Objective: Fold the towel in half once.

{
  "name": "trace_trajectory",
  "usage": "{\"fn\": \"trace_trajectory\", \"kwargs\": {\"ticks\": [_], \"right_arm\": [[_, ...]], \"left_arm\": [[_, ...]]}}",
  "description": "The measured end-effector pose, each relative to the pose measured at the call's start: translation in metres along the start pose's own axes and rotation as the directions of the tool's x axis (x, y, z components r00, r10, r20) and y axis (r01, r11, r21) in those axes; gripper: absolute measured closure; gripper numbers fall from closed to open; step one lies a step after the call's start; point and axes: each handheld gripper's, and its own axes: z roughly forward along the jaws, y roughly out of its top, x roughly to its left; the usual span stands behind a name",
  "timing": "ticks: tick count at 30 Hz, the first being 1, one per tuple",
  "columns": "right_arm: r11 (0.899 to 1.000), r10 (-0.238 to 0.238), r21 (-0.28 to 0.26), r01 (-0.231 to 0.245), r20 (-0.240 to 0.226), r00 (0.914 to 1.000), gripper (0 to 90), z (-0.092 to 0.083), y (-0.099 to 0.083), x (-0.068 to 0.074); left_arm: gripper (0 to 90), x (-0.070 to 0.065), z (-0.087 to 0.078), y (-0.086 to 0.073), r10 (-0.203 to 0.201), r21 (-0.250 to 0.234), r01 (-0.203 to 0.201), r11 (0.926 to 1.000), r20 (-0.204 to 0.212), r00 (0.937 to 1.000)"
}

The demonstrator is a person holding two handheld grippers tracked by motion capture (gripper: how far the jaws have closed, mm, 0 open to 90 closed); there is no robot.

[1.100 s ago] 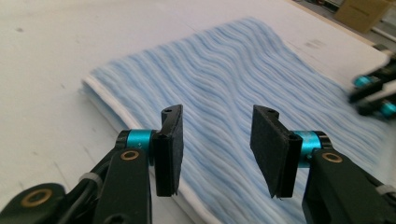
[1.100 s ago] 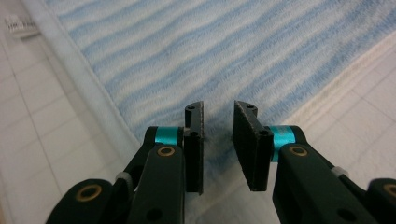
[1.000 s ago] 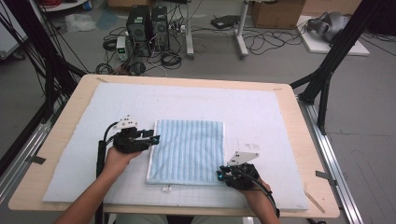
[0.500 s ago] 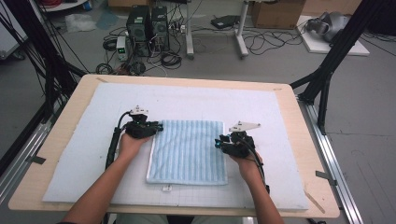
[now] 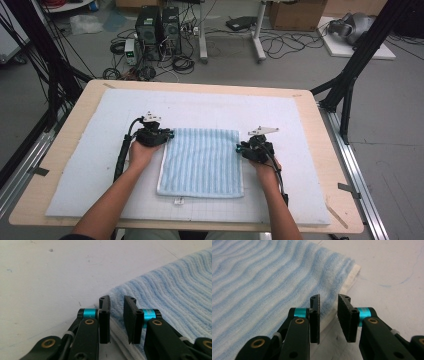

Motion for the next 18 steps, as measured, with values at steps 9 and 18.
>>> {"fn": "trace_trajectory", "kwargs": {"ticks": [9,18], "right_arm": [[0.99,-0.018,-0.142,0.016,-0.014,0.9997,44.3,-0.032,0.003,0.001],[0.987,-0.01,-0.161,0.017,0.044,0.999,15.2,-0.062,-0.007,-0.004]], "left_arm": [[65.6,0.008,-0.031,0.0,0.032,-0.164,-0.003,0.9865,0.174,0.9842],[16.1,0.003,-0.06,-0.007,-0.008,-0.266,0.058,0.9622,0.186,0.9825]]}}
